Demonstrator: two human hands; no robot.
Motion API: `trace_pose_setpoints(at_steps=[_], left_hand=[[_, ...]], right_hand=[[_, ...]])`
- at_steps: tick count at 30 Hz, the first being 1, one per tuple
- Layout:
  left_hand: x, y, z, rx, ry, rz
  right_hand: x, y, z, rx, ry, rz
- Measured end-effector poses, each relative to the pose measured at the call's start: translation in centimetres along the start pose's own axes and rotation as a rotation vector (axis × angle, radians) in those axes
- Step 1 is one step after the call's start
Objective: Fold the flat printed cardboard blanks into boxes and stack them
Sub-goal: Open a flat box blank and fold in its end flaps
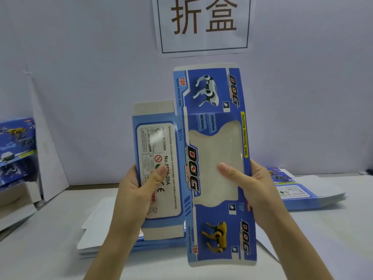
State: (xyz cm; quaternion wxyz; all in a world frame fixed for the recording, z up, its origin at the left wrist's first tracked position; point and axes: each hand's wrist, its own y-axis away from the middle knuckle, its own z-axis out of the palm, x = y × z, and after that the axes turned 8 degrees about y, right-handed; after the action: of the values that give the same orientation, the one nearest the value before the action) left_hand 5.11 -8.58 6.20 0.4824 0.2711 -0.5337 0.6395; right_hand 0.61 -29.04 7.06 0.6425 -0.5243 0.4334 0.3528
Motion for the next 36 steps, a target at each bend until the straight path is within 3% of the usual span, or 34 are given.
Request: trace_pose_setpoints(at_steps=[9, 13, 20, 31, 36], left_hand=[[-0.2, 0.8, 0.9, -0.201, -0.154, 0.036], [0.4, 0.6, 0.0, -0.265, -0.046, -0.072], [0.2, 0.2, -0.8, -0.055, 0.152, -0.275], [0.6, -0.1, -1.3, 0.035, 0.026, -0.102], [0.7, 0.0, -0.3, 0.006, -0.045, 0.0]], right_hand=[[0.3, 0.0, 1.4, -0.134, 0.124, -0.092], [0.4, -0.1, 1.0, -0.146, 0.116, -0.065], [0.7, -0.1, -0.2, -0.218, 0.07, 0.095], [0.8, -0.2, 0.0, -0.114, -0.005, 0.005], [0.5, 0.0, 0.4, -0.049, 0.074, -0.034]])
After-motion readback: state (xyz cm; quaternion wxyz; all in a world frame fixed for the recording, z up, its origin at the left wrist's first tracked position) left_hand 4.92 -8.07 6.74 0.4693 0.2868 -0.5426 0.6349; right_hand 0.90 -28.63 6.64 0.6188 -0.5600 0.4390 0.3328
